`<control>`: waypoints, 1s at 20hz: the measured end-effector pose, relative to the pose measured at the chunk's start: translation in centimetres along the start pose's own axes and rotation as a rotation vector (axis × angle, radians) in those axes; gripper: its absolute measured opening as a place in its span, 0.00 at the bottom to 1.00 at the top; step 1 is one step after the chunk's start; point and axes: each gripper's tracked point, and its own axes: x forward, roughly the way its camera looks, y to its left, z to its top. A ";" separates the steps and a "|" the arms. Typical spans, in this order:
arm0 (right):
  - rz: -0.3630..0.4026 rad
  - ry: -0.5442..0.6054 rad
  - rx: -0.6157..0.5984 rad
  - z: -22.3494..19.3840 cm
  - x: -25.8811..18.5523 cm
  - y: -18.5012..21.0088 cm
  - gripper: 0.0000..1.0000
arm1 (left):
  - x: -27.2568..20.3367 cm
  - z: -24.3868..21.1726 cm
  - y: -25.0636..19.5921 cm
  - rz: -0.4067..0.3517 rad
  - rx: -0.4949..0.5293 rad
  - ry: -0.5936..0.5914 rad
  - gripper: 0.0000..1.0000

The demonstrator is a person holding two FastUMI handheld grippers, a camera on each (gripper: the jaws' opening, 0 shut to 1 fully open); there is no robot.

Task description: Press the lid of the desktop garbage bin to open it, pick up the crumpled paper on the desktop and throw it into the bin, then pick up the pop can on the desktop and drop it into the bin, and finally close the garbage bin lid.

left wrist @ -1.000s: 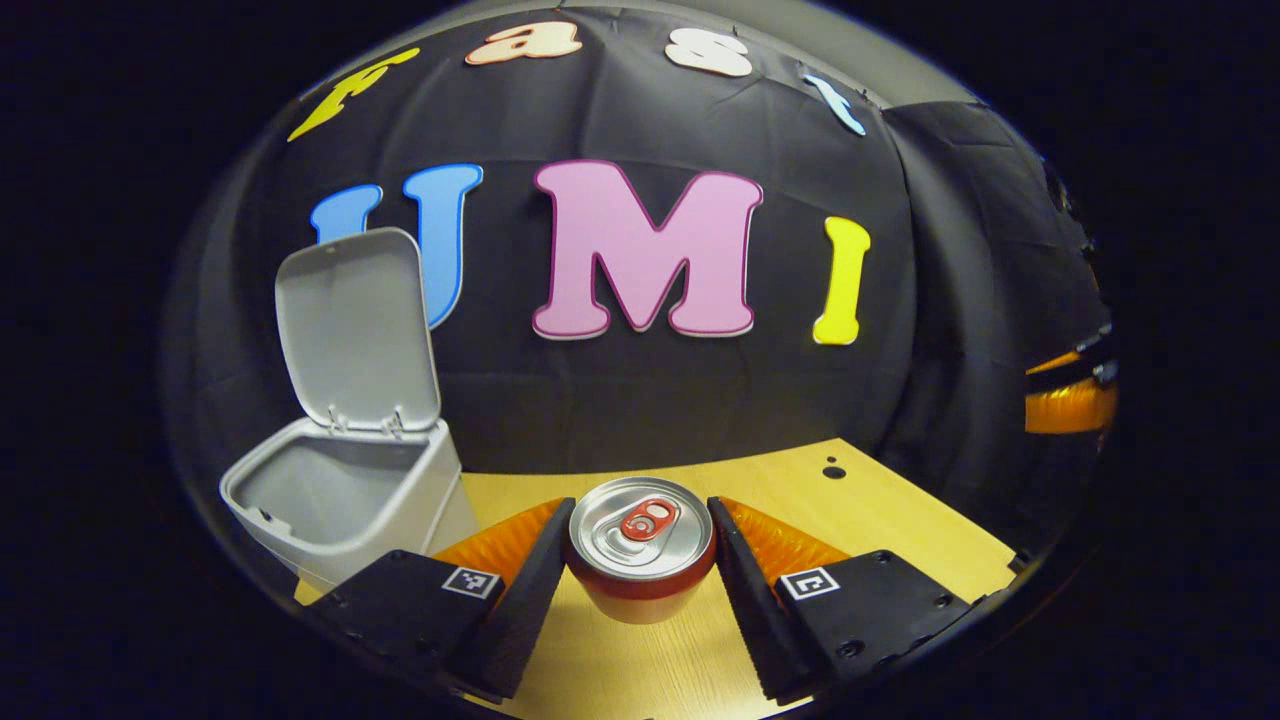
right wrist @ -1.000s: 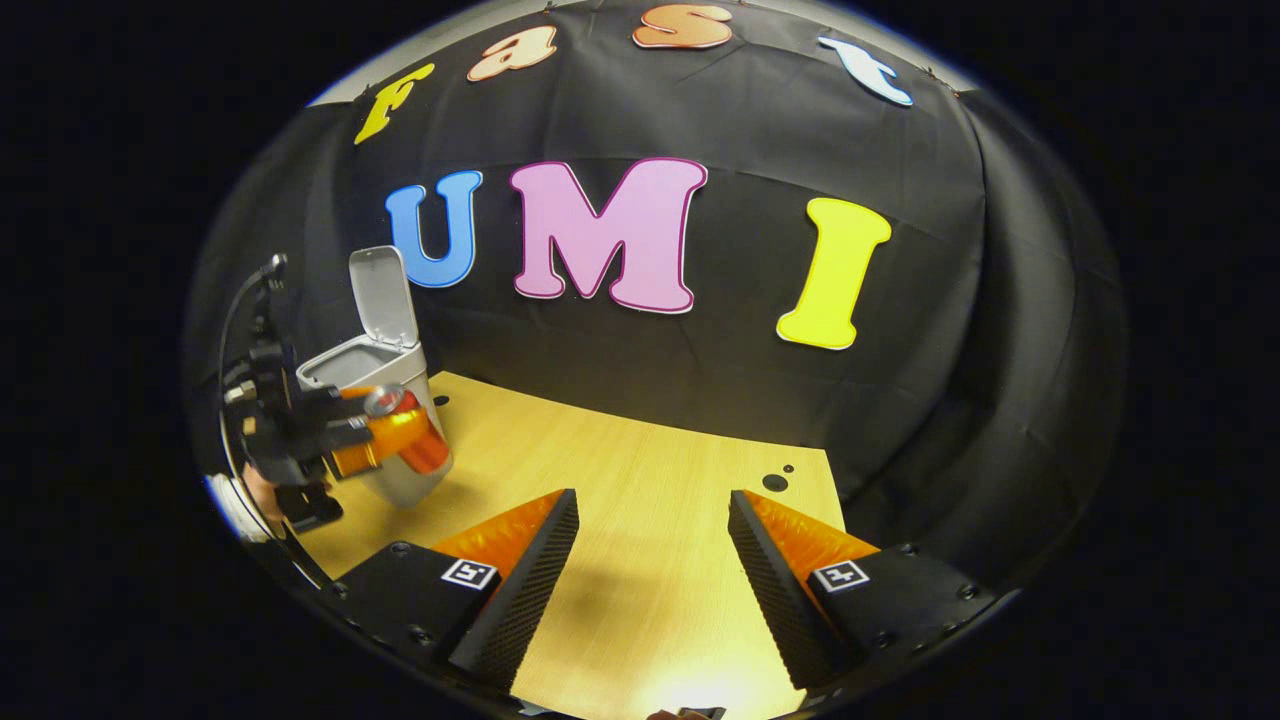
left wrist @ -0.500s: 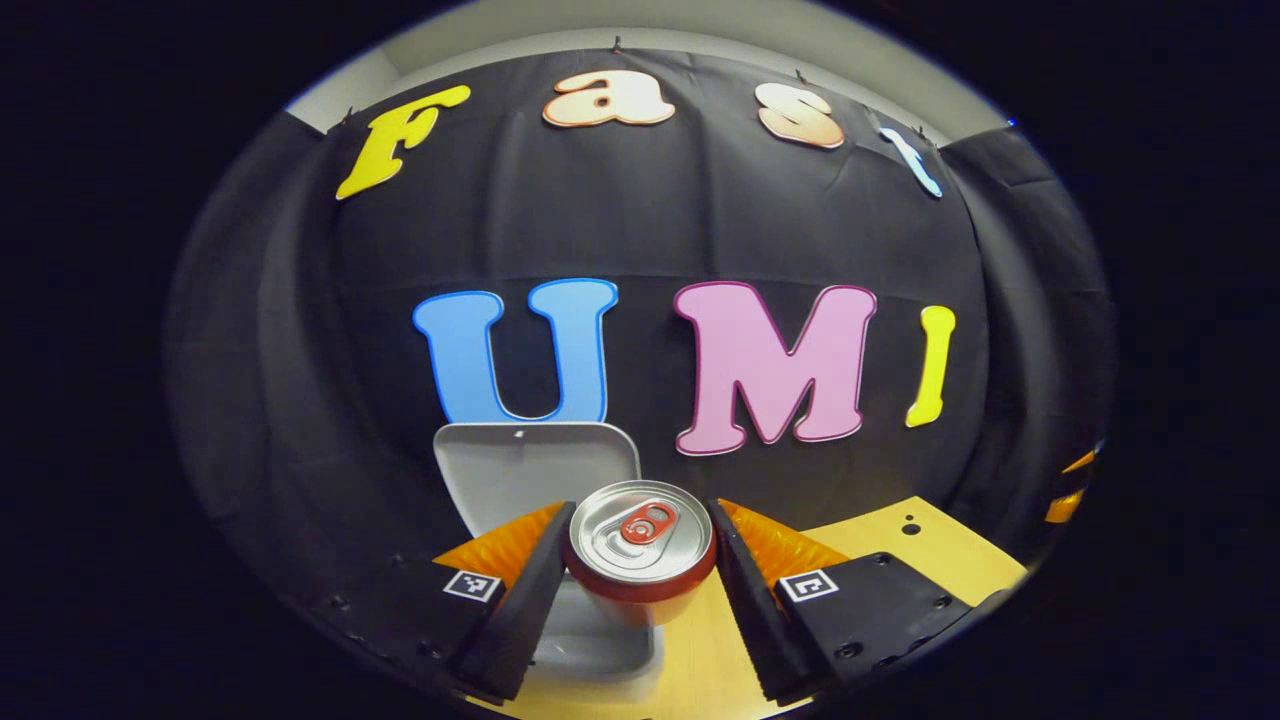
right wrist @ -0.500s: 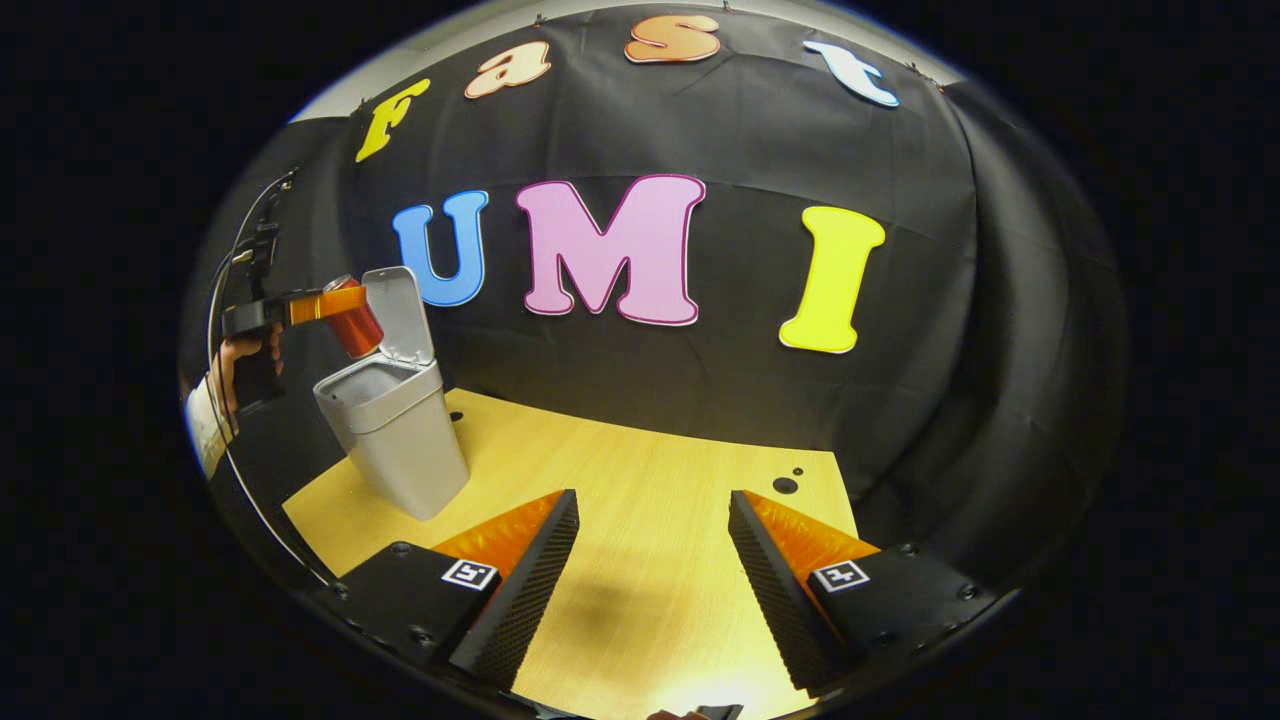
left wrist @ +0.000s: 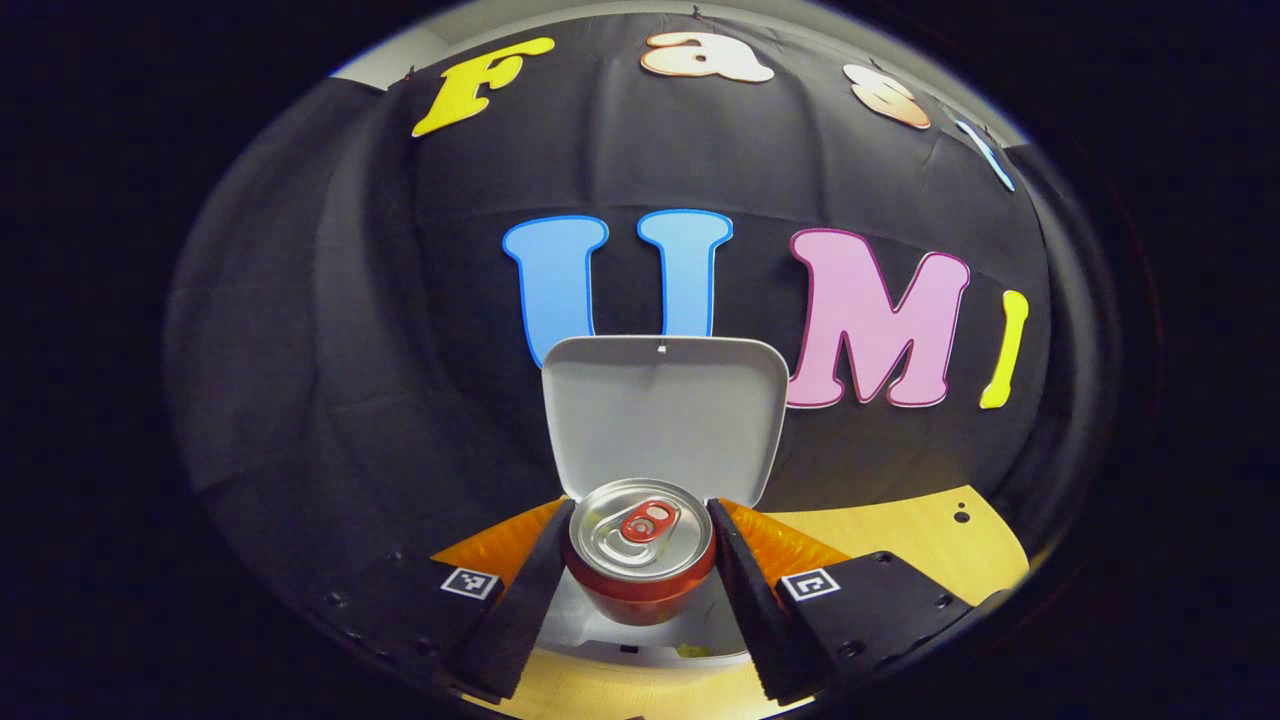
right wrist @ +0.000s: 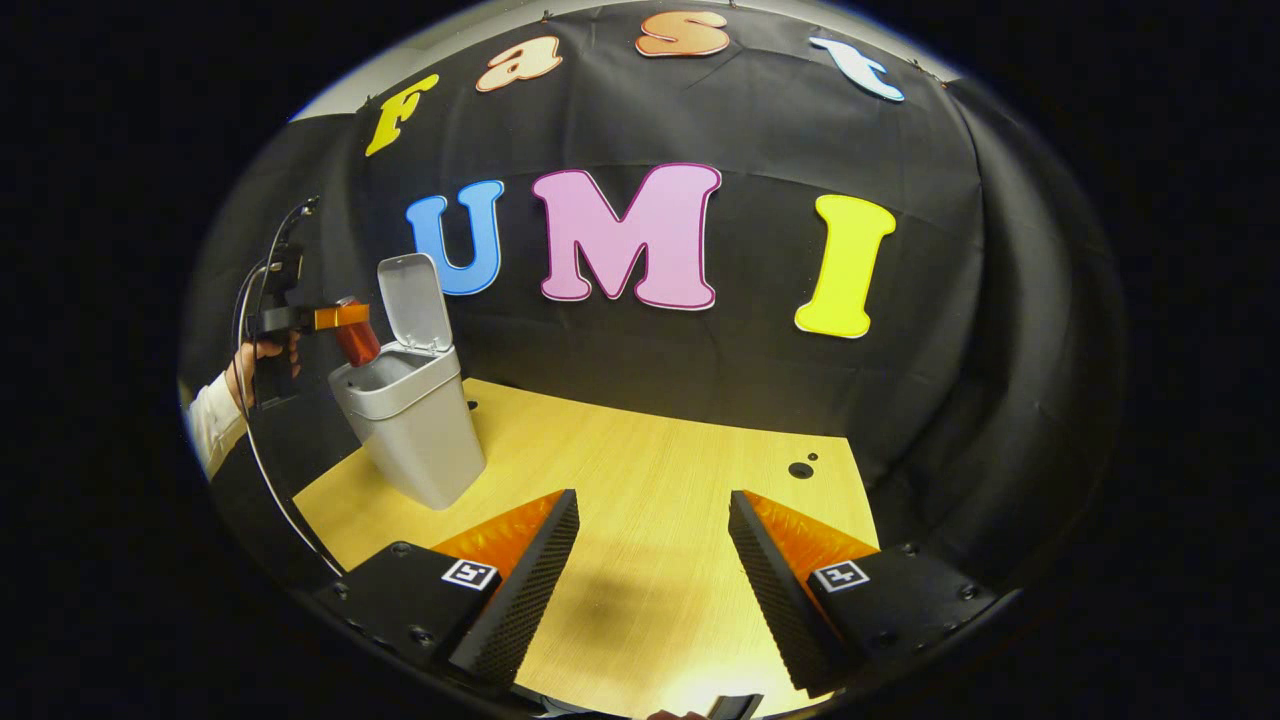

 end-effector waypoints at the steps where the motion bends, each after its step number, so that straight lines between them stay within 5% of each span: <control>1: -0.001 0.003 0.005 -0.1 -0.1 0.0 0.98 | 0.1 -0.4 0.3 0.006 -0.009 0.011 0.88; 6: -0.014 0.009 0.014 -0.4 -0.4 -0.7 0.98 | 0.6 -0.3 1.6 0.051 -0.033 -0.007 0.98; 11: -0.018 0.007 0.027 -0.3 -0.3 -0.8 0.98 | 0.2 1.4 1.3 0.047 -0.004 -0.059 0.98; 20: -0.030 0.005 0.053 -0.7 -0.1 -1.6 0.98 | 3.6 13.6 2.7 0.003 -0.112 -0.216 0.97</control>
